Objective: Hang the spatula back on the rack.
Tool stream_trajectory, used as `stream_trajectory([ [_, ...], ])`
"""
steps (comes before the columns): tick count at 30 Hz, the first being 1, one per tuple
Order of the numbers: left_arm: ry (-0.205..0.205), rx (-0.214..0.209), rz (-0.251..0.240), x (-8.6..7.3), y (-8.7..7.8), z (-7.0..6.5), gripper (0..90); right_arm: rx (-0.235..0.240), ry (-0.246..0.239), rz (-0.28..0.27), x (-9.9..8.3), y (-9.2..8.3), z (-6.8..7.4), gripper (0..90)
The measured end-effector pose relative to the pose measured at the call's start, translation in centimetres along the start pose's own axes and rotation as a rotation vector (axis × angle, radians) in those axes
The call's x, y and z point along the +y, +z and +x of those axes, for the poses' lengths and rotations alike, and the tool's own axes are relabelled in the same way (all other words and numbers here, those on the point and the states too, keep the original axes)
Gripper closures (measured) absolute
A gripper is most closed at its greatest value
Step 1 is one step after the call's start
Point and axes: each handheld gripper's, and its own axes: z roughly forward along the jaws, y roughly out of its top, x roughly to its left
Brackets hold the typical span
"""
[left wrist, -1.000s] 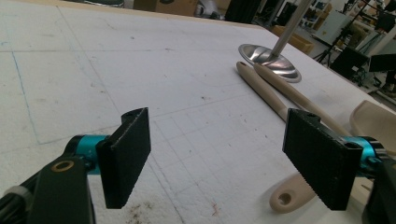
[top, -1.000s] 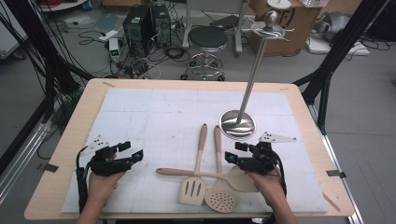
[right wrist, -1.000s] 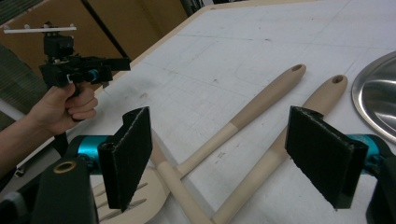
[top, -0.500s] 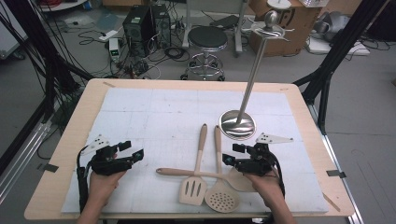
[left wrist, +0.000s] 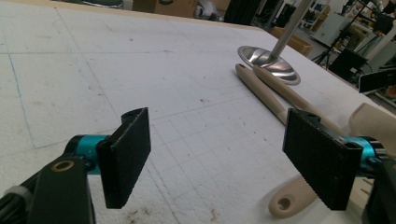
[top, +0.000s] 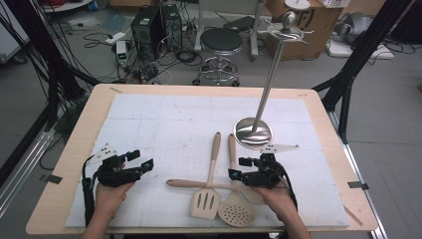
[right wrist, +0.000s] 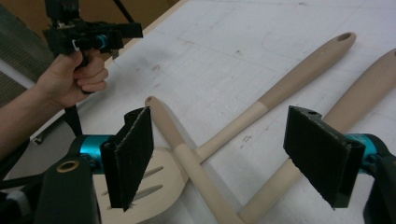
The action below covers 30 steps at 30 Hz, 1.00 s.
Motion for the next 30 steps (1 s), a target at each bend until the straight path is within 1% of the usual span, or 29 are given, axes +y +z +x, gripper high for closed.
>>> stream_trajectory([
  [3,0.002,0.001,0.001,0.0,0.0,0.0,24.1,0.010,-0.005,0.023,0.0,0.4,0.2,23.8],
  [6,0.003,0.002,0.001,0.0,0.0,0.0,24.0,0.010,-0.009,0.043,-0.1,0.8,0.2,24.6],
  [8,0.003,0.000,0.000,0.0,0.0,0.0,24.0,0.003,-0.002,0.049,-0.1,0.9,0.2,24.8],
  [11,0.001,-0.001,-0.001,0.0,0.0,0.0,24.0,0.005,0.005,0.053,-0.2,1.1,0.2,25.4],
  [15,-0.004,0.000,-0.006,0.0,-0.1,0.1,23.8,0.005,0.001,0.069,-0.1,1.3,0.4,27.0],
  [16,-0.003,-0.001,-0.006,0.0,-0.1,0.1,23.9,0.009,0.000,0.074,-0.1,1.4,0.4,28.5],
  [18,-0.006,-0.001,-0.008,0.0,-0.1,0.1,23.8,-0.001,0.002,0.080,-0.1,1.5,0.4,36.7],
  [19,-0.007,-0.002,-0.008,0.0,-0.1,0.1,23.8,-0.007,0.004,0.085,-0.1,1.5,0.4,36.6],
  [21,-0.007,-0.003,-0.008,0.0,-0.1,0.1,23.9,-0.007,0.007,0.093,-0.1,1.7,0.3,35.2],
  [24,-0.008,-0.002,-0.008,0.0,-0.1,0.1,23.9,-0.004,0.009,0.121,-0.1,1.9,0.2,34.7],
  [25,-0.008,-0.002,-0.008,0.0,-0.1,0.1,23.9,-0.004,0.009,0.121,-0.1,1.9,0.2,34.7],
  [26,-0.007,-0.001,-0.006,0.0,-0.1,0.1,23.9,0.002,0.009,0.141,-0.1,2.0,0.2,34.8],
  [28,-0.007,-0.001,-0.007,0.0,-0.1,0.1,23.9,0.006,0.005,0.159,-0.1,2.2,0.2,36.1],
  [30,-0.007,-0.002,-0.008,0.0,0.0,0.1,23.8,0.003,0.004,0.170,0.0,2.3,0.2,39.2],
])
